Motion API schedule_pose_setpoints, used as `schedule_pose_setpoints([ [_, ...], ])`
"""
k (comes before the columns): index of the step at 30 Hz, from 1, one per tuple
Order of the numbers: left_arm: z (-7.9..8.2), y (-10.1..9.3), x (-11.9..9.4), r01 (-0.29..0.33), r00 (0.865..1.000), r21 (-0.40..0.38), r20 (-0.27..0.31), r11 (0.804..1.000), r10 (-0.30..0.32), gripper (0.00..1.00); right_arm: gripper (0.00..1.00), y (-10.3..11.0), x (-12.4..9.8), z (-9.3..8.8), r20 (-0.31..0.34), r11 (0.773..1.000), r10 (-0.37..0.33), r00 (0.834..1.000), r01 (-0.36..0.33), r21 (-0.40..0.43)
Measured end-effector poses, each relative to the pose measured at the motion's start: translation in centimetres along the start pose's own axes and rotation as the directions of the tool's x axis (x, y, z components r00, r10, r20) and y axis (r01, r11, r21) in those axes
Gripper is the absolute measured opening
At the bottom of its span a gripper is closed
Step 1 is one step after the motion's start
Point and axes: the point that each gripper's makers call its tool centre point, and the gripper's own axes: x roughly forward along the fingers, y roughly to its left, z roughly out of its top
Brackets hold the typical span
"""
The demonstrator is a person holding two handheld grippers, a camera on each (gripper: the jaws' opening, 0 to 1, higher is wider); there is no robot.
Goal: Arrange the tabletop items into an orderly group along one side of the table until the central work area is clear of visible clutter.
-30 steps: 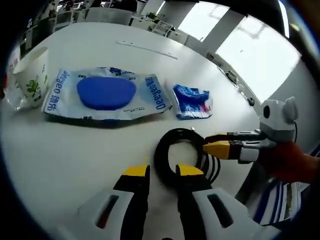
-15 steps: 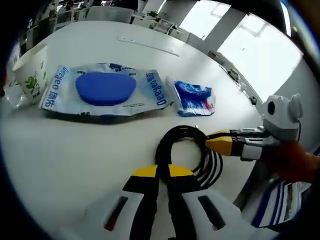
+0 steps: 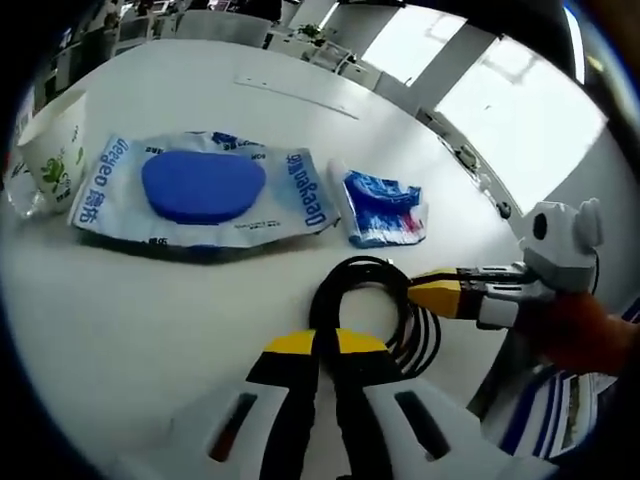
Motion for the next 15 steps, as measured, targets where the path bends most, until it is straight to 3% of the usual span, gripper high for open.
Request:
schedule_pose_setpoints([
  [7, 0.1, 0.35, 0.01, -0.016, 1.0, -0.017, 0.009, 1.0, 0.016, 0.01, 0.06, 0.14, 0.11, 0.01, 0.002, 1.0, 0.009, 1.0, -0.009, 0.017],
  [15, 0.68, 0.17, -0.33, 0.018, 1.0, -0.036, 0.008, 0.999, -0.018, 0.07, 0.12, -0.24, 0.06, 0.09, -0.023, 1.0, -0.005, 1.0, 0.006, 0.023],
])
